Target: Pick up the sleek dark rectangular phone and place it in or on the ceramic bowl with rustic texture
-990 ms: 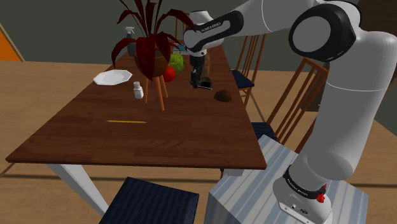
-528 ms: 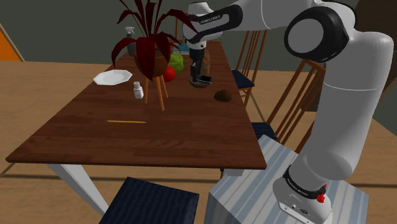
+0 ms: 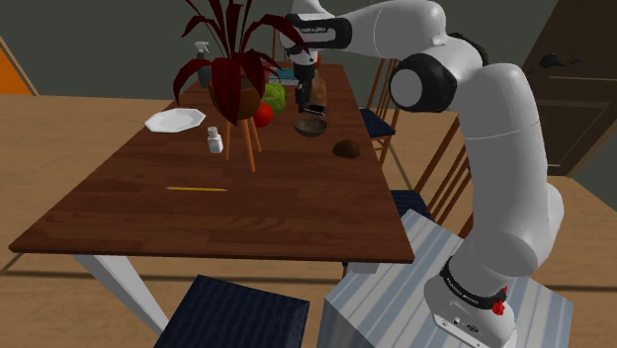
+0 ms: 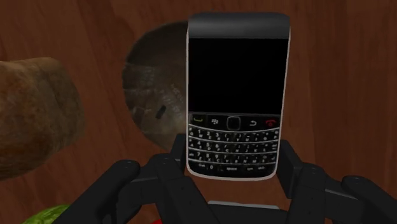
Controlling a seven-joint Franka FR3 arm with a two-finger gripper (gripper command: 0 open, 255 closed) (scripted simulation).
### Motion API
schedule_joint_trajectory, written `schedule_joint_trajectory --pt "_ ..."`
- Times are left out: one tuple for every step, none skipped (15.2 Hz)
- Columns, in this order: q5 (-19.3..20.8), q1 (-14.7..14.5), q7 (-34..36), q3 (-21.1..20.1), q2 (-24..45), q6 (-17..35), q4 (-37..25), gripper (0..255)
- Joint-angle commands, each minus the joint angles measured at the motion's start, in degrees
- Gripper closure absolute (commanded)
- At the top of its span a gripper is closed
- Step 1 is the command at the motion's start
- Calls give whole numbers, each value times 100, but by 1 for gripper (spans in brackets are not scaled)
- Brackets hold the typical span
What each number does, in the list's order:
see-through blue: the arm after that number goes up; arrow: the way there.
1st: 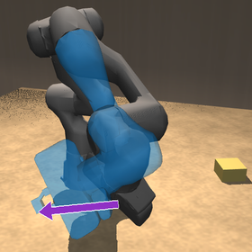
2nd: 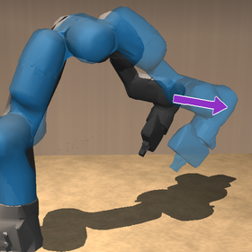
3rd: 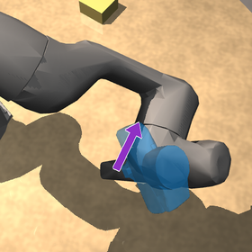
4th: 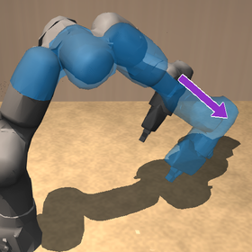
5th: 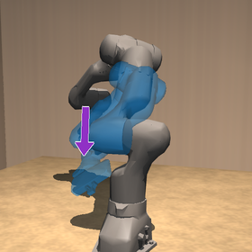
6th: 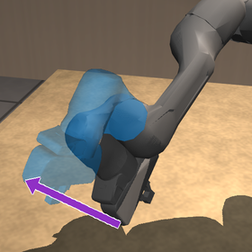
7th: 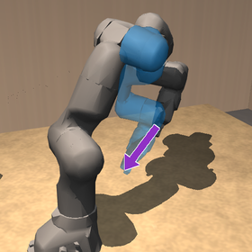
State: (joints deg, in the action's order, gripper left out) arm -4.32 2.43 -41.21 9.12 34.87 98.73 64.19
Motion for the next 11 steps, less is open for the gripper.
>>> schedule_joint_trajectory --pt "-80 204 -101 -10 723 -480 -1201 255" --pt "-131 360 -132 -33 1338 -939 -2280 255" --pt "-121 344 -136 -36 1265 -804 -2071 255" --pt "-116 330 -140 -35 1212 -686 -1899 255" --pt "-113 317 -144 -33 1163 -571 -1734 255" --pt "-112 305 -148 -31 1128 -468 -1595 255" --pt "-110 294 -151 -29 1096 -367 -1462 255" --pt "-109 285 -154 -28 1071 -271 -1340 255" --pt "-108 276 -157 -27 1050 -178 -1226 255" --pt "-108 268 -159 -27 1033 -89 -1119 255" --pt "-108 261 -162 -26 1020 -2 -1019 255"
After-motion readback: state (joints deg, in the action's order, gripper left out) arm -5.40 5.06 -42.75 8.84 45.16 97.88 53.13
